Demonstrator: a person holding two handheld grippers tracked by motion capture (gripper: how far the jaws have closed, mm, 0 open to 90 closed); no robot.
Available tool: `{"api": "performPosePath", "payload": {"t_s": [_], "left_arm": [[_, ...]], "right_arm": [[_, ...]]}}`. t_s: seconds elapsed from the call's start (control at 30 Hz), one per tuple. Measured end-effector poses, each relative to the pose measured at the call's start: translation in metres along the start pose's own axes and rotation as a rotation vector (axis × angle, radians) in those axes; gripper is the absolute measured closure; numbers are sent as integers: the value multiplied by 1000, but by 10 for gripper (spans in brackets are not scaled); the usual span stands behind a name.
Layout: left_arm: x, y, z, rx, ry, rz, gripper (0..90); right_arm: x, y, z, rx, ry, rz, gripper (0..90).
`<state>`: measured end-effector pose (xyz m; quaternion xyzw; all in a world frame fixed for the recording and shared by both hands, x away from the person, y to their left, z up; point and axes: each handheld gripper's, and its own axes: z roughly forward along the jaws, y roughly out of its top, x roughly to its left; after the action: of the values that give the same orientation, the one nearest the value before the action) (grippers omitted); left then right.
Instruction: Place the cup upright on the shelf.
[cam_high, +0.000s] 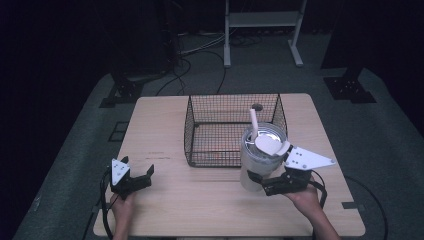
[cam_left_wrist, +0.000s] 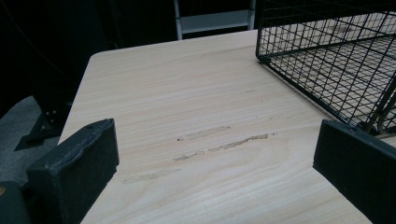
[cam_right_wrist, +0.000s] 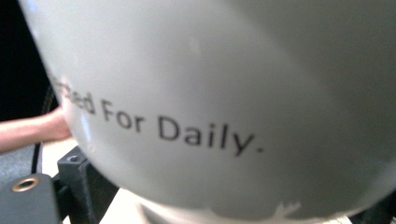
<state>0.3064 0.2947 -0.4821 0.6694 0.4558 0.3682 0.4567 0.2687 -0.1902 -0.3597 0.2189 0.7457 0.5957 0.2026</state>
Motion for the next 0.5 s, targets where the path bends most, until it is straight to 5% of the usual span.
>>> {"api": "performPosePath", "payload": {"t_s": [0.5], "left_arm": [[0, 0, 0, -4, -6, -7, 0]], "right_arm": [[-11, 32, 29, -36, 35, 6, 85]]}}
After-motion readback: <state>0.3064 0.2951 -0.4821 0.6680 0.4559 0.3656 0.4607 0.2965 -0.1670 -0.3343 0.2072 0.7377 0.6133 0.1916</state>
